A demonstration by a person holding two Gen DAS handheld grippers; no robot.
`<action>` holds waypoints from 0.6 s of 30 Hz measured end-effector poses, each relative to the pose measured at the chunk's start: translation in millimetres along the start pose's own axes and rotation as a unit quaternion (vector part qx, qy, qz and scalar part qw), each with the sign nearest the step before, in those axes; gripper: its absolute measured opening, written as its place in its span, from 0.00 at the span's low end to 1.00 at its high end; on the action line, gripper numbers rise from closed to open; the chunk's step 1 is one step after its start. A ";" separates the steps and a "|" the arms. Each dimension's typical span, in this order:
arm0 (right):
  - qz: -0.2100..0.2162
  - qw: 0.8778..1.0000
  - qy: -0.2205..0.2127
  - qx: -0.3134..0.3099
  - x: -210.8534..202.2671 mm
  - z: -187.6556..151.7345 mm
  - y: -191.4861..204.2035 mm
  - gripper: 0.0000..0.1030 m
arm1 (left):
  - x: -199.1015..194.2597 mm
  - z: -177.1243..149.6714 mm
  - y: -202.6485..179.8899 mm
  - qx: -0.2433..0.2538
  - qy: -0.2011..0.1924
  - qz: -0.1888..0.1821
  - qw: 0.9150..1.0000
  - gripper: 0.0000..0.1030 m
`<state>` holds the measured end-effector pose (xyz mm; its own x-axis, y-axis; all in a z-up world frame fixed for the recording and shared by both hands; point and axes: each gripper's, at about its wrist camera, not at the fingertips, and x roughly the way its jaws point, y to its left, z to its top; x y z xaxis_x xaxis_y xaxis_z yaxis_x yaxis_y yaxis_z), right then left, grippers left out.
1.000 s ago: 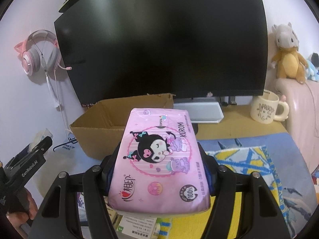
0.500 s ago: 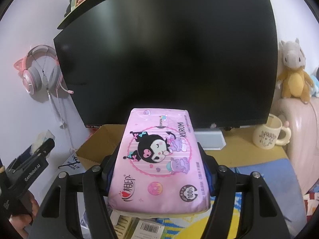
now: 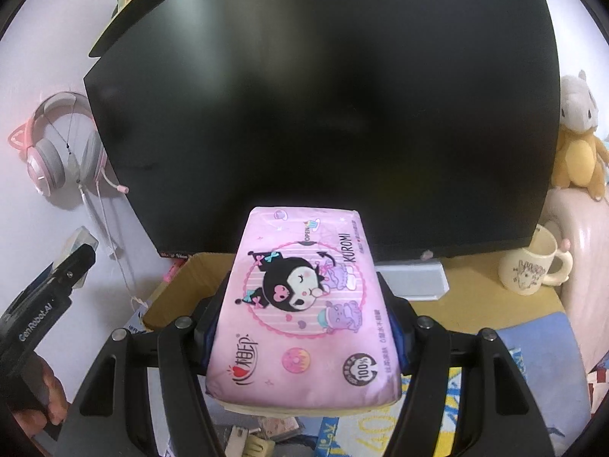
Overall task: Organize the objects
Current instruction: 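Lift the paper-clip box with the left gripper while the right gripper lifts the tissue pack toward the box, then lower the paper-clip box into the cardboard box while the right gripper lowers the tissue pack in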
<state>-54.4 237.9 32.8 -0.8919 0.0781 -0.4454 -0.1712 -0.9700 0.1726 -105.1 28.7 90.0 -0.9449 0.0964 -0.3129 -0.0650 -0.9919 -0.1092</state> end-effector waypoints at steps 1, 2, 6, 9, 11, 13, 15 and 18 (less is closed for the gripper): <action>-0.006 1.000 -0.004 -0.003 -0.3 2.1 1.4 0.69 | 1.0 1.6 0.8 -0.010 -0.002 -0.008 1.000 0.70; -0.012 1.000 -0.008 -0.009 -0.7 4.1 3.5 0.69 | 2.5 2.2 1.2 -0.018 -0.001 -0.014 1.000 0.70; -0.020 0.998 -0.018 -0.049 0.8 5.0 11.3 0.69 | 15.9 0.9 -3.4 -0.028 0.011 -0.040 0.999 0.70; -0.011 0.999 -0.015 -0.051 6.5 5.9 10.1 0.69 | 25.7 -0.4 -8.0 -0.024 0.016 -0.031 0.999 0.70; -0.013 0.999 -0.016 -0.046 8.5 6.6 9.6 0.69 | 29.5 -0.2 -7.6 -0.016 0.018 -0.026 0.999 0.70; 0.003 0.999 -0.010 -0.030 12.2 9.0 6.6 0.69 | 33.8 -0.1 -6.6 -0.014 0.022 -0.019 0.999 0.70; 0.026 1.000 -0.007 -0.016 16.4 12.4 5.6 0.69 | 36.8 1.1 -2.7 -0.019 0.023 -0.020 0.999 0.70; 0.039 0.999 -0.013 -0.008 20.8 13.9 7.2 0.69 | 39.1 1.8 3.7 -0.022 0.025 -0.025 0.999 0.70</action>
<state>-80.0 235.8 37.0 -0.9129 0.0069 -0.4080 -0.0936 -0.9768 0.1928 -142.9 28.7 79.1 -0.9231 0.1519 -0.3533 -0.0973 -0.9810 -0.1676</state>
